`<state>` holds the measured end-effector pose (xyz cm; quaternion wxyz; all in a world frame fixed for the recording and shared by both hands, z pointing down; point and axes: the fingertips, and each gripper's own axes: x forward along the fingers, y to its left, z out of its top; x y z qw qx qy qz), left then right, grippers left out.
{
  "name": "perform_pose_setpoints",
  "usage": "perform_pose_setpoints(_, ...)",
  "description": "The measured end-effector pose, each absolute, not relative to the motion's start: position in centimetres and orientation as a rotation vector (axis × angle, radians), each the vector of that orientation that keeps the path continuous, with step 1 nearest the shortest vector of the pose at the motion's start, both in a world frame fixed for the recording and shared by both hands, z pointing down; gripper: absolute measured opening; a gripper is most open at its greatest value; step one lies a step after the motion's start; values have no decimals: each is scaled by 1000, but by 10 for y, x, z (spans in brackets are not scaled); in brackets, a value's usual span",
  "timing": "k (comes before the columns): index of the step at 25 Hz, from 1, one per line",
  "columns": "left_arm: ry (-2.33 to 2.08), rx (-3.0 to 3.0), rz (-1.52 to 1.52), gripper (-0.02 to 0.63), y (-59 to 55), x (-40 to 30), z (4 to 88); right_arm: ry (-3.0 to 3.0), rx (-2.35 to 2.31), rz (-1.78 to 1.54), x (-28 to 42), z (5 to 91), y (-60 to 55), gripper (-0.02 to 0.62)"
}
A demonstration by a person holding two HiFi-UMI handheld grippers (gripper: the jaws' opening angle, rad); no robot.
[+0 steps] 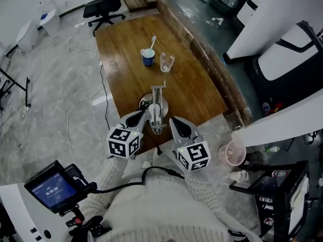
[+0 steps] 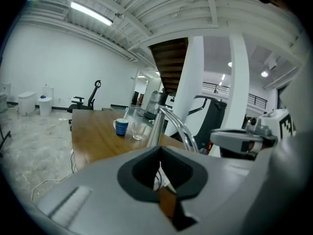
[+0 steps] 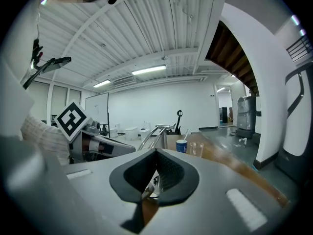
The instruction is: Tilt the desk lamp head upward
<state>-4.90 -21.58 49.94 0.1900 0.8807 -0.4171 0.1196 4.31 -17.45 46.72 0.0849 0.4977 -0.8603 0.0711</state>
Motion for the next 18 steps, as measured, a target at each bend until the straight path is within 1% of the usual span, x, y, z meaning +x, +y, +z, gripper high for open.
perform_pose_setpoints(5,-1144,2467,411,6,-268,-30,517,-2623,1364,113,54,466,-218,-2)
perform_pose_setpoints(9,-1063,2490,457,11,-279,-23,529,-2662,1282,54,53,465,-225,-3)
perform_pose_setpoints(11,-987,2533,492,93,-274,-19,531,-2656,1244,37,50,468,-222,-3)
perform_pose_setpoints(13,-940,2578,515,137,-272,-14,529,-2674,1192,40,50,470,-220,-2)
perform_pose_setpoints(15,-921,2610,526,152,-275,-10,524,-2696,1126,19,49,468,-219,-2)
perform_pose_setpoints(18,-868,2622,517,153,-278,-6,519,-2664,965,-149,42,469,-215,-2)
